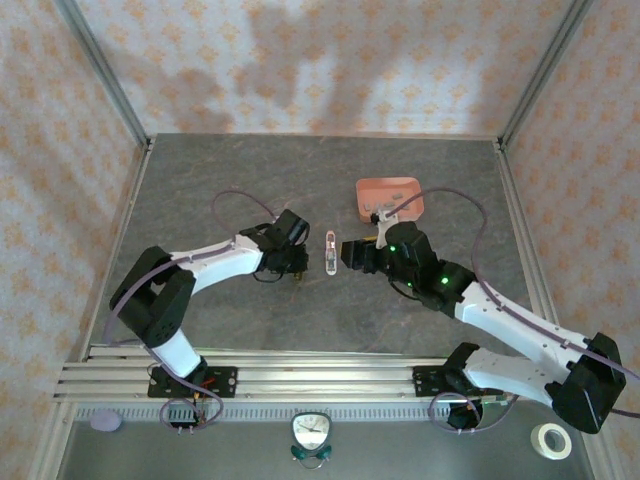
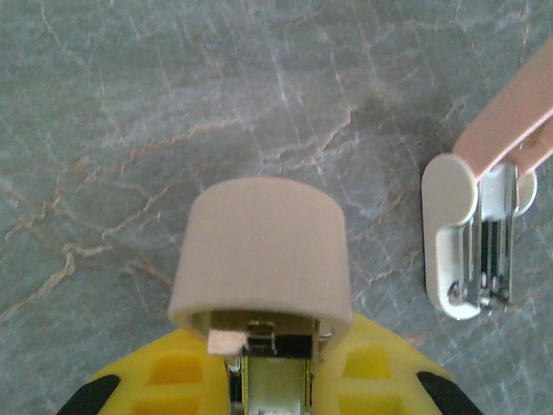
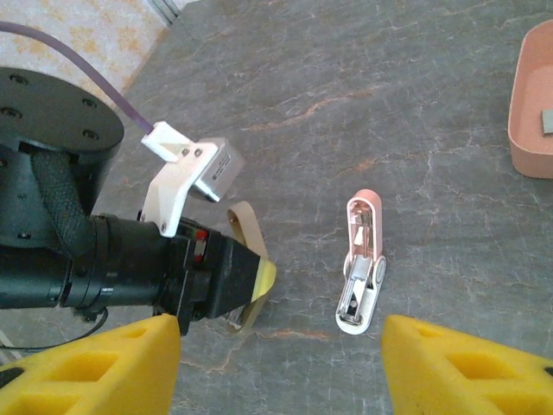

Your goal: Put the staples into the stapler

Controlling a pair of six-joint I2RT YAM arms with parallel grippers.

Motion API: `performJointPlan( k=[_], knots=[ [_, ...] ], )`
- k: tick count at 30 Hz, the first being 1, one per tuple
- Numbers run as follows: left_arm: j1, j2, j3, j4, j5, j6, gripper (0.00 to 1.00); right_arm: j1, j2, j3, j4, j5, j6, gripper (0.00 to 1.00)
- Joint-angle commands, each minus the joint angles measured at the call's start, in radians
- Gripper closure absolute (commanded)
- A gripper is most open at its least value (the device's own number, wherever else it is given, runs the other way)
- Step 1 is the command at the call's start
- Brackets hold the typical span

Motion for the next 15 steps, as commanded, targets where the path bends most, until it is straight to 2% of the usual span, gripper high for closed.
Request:
performJointPlan(
  k=[1, 15],
  knots=[
    [-0.006, 0.026, 0.059, -0.004, -0.077, -0.026, 0.93, -0.002, -0.025, -0.024, 0.022, 0.038, 0.026, 0.38],
    [-0.006, 0.157, 0.194, -0.045, -0.079, 0.040, 0.88, -0.002, -0.051, -0.038, 0.001, 0.067, 0.028, 0.37]
  ],
)
